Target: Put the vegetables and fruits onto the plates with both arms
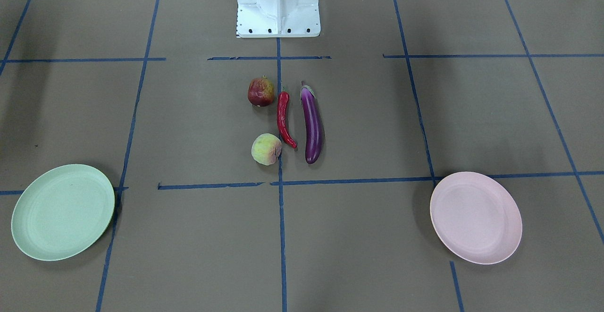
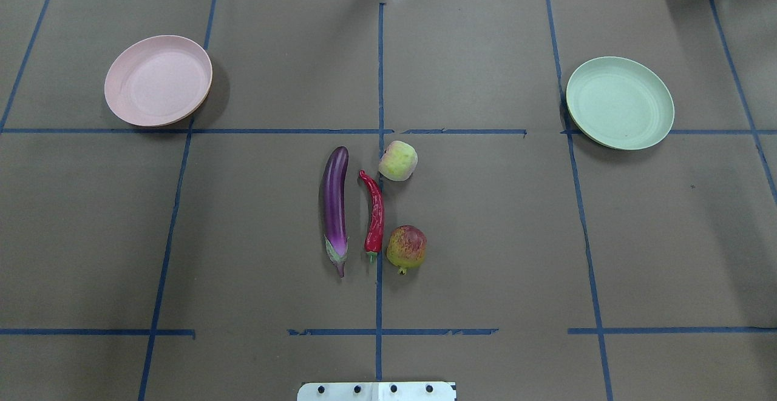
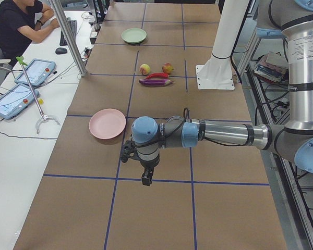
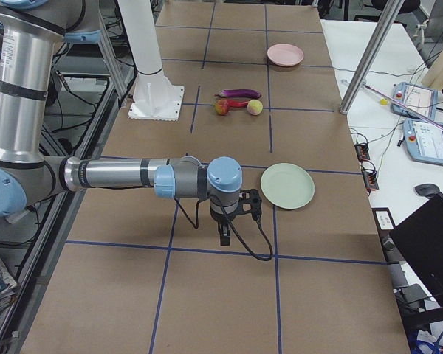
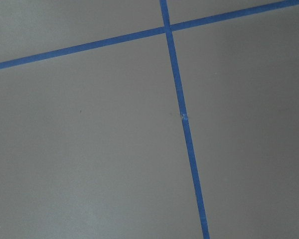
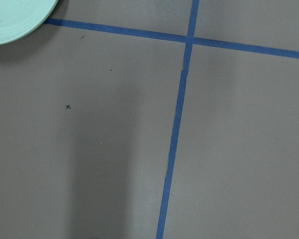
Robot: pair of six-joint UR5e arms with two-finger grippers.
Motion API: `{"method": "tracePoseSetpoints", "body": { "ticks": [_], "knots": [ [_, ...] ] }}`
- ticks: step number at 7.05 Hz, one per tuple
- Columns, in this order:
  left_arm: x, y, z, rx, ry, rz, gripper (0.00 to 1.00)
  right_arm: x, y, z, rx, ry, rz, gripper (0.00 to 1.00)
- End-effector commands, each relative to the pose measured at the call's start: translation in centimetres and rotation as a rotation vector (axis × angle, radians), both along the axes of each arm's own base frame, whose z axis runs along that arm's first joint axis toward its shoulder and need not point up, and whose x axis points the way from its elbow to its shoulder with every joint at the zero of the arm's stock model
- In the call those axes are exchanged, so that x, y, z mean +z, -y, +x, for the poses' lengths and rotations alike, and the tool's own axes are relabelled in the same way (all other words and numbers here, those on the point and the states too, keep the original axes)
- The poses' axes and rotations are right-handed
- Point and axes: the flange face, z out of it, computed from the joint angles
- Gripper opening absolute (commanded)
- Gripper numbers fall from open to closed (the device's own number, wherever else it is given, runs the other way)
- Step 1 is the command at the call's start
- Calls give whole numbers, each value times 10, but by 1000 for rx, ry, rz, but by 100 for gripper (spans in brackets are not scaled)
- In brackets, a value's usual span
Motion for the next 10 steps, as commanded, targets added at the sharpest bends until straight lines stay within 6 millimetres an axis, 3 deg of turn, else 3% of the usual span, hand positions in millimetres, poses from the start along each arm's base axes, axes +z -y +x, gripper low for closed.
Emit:
{"method": "tracePoseSetpoints", "body": {
  "ticks": [1,3,4,5,7,8,9,10],
  "knots": [
    [-7,0,6,-4,-86,3,100,7,1,-1,-3,3,24,100],
    [-8,0,6,-4,-85,5,100,2,2,-5,-9,24,29,100],
    [-6,-1,6,-5,-87,1,100,-5,6,-29,-58,67,32,100],
    [-8,0,6,-5,-87,4,100,-31,31,-51,-33,87,13,100],
    [-14,5,7,-3,-85,17,100,-100,61,-130,38,153,12,100],
    [-15,5,7,-2,-87,22,100,-132,65,-160,99,199,-40,100],
    [-15,5,7,-2,-87,20,100,-154,55,-189,104,217,-84,100],
    [-16,5,7,-2,-87,23,100,-183,51,-200,125,246,-103,100]
  ]
}}
